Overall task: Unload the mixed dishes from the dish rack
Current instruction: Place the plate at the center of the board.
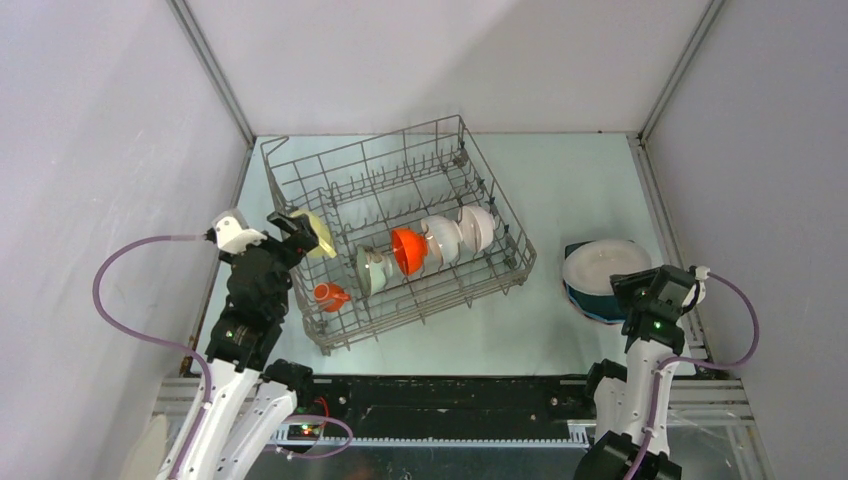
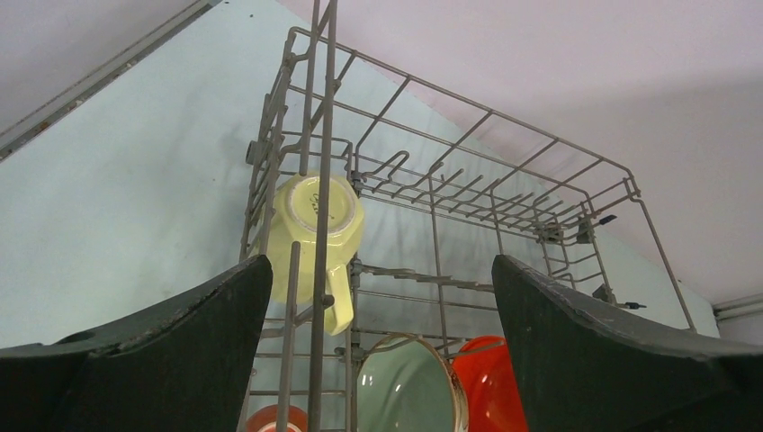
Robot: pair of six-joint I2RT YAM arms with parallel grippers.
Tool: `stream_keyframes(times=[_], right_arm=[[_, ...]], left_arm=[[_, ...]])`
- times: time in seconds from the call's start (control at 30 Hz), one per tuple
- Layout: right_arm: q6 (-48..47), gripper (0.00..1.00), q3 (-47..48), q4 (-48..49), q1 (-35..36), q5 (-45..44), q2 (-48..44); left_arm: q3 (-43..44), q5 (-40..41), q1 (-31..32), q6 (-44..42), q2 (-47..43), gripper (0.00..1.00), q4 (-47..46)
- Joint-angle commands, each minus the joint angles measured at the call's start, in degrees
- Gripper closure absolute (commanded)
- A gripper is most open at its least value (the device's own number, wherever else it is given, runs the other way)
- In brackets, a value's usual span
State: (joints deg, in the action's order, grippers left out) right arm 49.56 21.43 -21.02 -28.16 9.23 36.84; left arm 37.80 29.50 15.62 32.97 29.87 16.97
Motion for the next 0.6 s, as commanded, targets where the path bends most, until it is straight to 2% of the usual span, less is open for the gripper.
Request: stream_keyframes(times=[0.0, 0.43, 0.57], right_arm=[[1.38, 0.77, 0.10, 7.74, -0.40, 1.18, 0.38], [-0.77, 0.42, -0.69, 4.22, -0.40, -1.56, -2.30], [-1.26, 0.24, -0.62, 2.77, -0.40, -3.24, -4.92]], left_arm=[[-0.54, -1.60, -0.19, -0.80, -0.61, 0.00, -2.45], [-0.28, -2.41, -0.24, -0.72, -1.16, 0.00, -1.89], [-0.42, -2.19, -0.21, -0.66, -1.55, 0.00, -1.81]])
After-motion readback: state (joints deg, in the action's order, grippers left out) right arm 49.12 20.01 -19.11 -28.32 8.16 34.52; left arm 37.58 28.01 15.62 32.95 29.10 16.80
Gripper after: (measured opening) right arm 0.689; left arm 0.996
